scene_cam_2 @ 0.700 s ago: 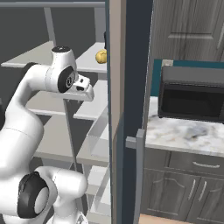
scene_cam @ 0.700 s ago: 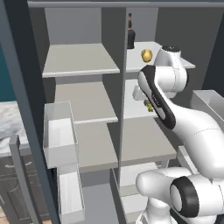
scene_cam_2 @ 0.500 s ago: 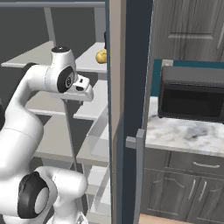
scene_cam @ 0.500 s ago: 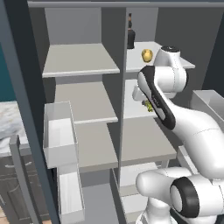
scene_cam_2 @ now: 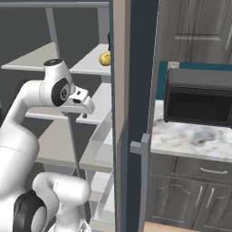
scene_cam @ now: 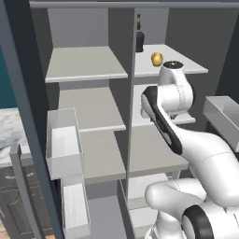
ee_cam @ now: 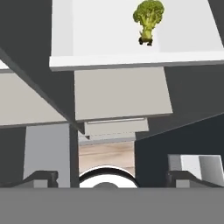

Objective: Take the broccoli and potato from the fridge shelf and place them in the freezer drawer to begin freezing them.

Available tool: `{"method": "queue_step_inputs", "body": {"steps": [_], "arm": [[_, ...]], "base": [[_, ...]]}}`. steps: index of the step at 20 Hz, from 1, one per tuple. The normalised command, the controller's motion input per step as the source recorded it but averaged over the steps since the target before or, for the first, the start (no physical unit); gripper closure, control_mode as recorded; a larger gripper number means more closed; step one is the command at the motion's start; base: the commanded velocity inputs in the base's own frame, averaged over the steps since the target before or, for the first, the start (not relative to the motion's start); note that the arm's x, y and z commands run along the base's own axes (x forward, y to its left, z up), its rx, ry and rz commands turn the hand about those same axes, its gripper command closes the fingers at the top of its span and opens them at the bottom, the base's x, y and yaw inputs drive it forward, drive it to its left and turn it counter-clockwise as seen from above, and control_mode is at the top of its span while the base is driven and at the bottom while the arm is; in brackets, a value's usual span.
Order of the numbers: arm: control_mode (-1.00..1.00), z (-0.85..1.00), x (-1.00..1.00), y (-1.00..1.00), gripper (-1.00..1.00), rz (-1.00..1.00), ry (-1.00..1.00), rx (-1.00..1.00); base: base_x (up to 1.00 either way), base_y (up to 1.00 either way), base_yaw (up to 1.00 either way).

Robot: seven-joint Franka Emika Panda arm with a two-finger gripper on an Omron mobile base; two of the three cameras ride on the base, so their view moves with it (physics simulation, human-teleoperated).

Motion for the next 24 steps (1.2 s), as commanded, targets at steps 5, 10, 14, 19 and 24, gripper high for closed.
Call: {"method": "queue_step_inputs", "body": {"steps": [5,10,14,19,24], "arm": [[-1.00,-0.05,-0.10,-0.81,-1.00,-0.13,0.04,0.00],[-1.00,0.00,-0.28,-0.64,-1.00,-0.11,0.00,0.00],[-1.00,0.00,-0.24,-0.62,-1.00,-0.08,0.00,0.00],[-1.00,0.00,-0.11,-0.49,-1.00,-0.05,0.00,0.00],[-1.00,-0.01,0.88,0.24,-1.00,0.02,-0.01,0.05]], "base": [[0.00,0.00,0.00],[0.00,0.00,0.00],[0.00,0.00,0.00],[0.00,0.00,0.00],[0.00,0.00,0.00]]}}
